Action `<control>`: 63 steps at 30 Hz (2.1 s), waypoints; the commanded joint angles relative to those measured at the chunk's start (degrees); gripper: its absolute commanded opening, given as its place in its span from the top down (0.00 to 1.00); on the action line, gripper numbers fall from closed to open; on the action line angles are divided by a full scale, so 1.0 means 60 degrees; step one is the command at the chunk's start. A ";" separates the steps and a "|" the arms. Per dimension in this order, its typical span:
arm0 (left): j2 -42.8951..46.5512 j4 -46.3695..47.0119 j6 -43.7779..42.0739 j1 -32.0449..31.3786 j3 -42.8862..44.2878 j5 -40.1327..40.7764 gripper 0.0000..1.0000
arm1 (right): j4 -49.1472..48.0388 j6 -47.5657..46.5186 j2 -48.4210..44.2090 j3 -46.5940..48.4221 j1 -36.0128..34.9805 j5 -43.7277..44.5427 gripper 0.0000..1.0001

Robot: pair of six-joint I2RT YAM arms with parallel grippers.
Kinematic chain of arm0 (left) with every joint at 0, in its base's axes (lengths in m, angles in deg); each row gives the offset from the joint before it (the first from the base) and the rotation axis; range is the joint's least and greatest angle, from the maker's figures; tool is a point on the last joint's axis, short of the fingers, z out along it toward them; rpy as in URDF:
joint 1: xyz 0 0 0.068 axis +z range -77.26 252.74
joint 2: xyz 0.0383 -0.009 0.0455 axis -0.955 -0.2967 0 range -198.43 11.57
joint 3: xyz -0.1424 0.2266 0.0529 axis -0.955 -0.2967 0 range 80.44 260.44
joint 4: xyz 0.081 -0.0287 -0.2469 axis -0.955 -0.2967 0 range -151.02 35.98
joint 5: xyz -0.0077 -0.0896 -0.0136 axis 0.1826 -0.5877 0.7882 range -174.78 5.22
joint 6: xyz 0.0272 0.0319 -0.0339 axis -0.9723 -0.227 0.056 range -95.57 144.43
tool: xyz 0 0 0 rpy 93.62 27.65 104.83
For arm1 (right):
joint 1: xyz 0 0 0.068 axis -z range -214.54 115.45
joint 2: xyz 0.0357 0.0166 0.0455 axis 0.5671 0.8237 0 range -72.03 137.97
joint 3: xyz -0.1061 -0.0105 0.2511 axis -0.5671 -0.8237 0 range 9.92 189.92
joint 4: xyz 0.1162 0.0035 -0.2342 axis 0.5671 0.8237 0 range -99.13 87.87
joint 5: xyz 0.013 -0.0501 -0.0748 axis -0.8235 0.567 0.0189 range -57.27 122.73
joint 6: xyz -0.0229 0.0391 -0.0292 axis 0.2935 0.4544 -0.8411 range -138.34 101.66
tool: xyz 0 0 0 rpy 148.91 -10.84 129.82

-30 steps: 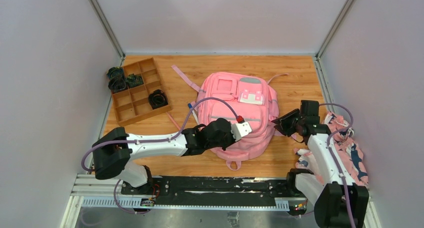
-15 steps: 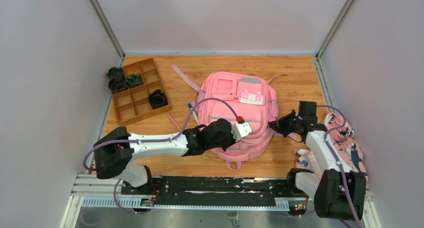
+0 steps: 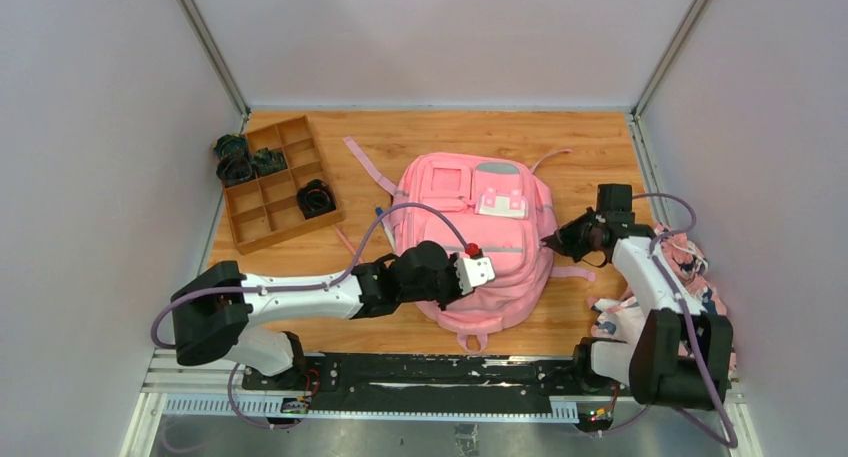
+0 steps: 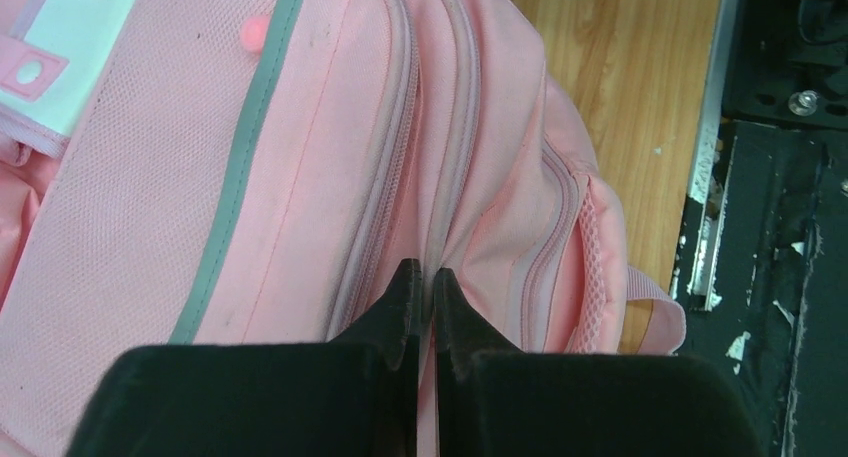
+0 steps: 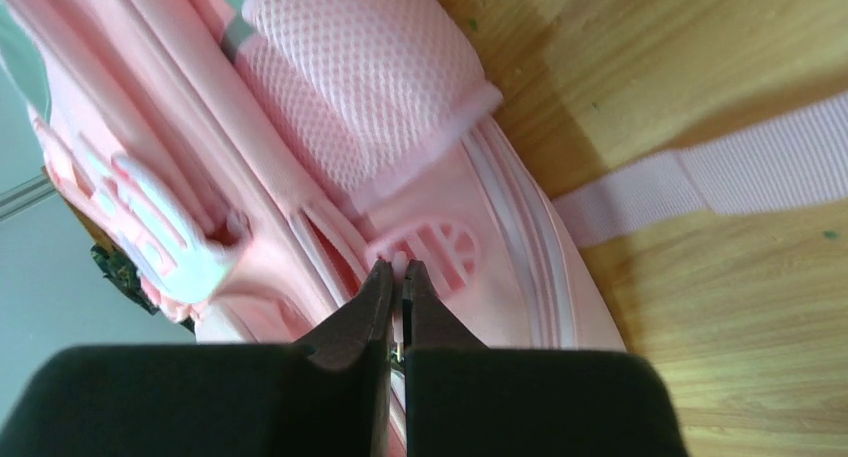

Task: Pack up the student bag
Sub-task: Zip the student bag at the center of the board, then adjust the student bag at the center of the board.

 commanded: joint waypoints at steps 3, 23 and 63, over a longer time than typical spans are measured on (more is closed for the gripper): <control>0.0738 -0.0208 -0.0481 -0.0100 -0.0487 -0.1744 1.00 | -0.0777 -0.0361 0.1299 0.1010 0.0346 0.1074 1.00; 0.0034 -0.0257 0.0317 -0.0118 0.0676 -0.2018 0.94 | -0.0689 -0.4053 0.3174 0.2968 0.0431 0.2823 0.59; 0.2234 -0.4268 0.8234 0.5605 -0.0525 0.1765 0.33 | 0.1467 -0.9765 0.0749 0.2778 -1.1187 0.4439 0.39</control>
